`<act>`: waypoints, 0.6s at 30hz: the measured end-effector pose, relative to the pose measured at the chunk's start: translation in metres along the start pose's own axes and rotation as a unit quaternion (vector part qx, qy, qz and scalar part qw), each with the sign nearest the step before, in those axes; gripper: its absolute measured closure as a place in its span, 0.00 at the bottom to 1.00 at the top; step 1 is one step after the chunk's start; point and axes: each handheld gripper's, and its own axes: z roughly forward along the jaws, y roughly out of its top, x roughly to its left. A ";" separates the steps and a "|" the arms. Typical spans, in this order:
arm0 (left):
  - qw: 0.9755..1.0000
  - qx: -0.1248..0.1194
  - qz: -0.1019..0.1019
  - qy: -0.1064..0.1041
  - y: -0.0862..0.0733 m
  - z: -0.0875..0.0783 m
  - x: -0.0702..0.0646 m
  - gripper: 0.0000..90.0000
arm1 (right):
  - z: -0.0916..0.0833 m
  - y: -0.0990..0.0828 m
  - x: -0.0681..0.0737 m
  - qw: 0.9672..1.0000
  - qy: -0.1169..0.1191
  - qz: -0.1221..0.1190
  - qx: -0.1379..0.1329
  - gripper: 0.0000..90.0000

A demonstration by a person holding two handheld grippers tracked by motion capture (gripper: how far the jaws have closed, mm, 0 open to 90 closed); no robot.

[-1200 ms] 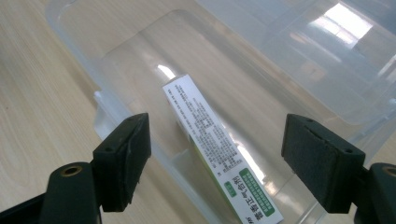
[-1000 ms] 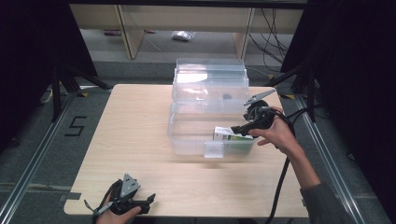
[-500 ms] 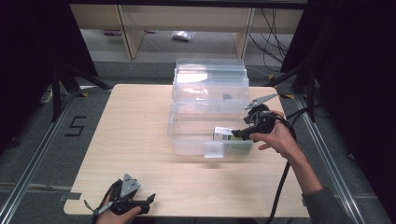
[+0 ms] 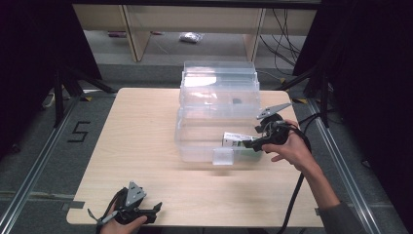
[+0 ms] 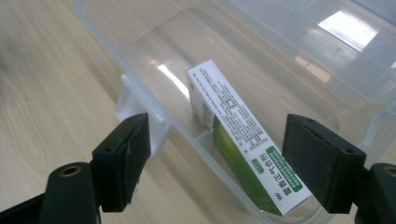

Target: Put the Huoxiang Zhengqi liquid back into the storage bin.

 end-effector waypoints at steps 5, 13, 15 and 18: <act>1.000 0.000 0.000 0.000 0.000 0.000 0.000 0.17 | -0.001 -0.004 0.003 1.000 0.000 0.003 -0.001 0.25; 1.000 -0.001 0.000 0.001 0.000 0.000 0.000 0.17 | -0.003 -0.011 0.006 1.000 0.003 0.011 -0.012 0.23; 1.000 -0.001 0.001 0.000 0.000 0.000 0.000 0.17 | -0.002 -0.014 0.007 1.000 -0.001 0.008 -0.023 0.23; 1.000 0.001 0.002 0.000 0.000 0.000 0.000 0.17 | -0.004 -0.017 0.007 1.000 0.006 0.002 -0.025 0.23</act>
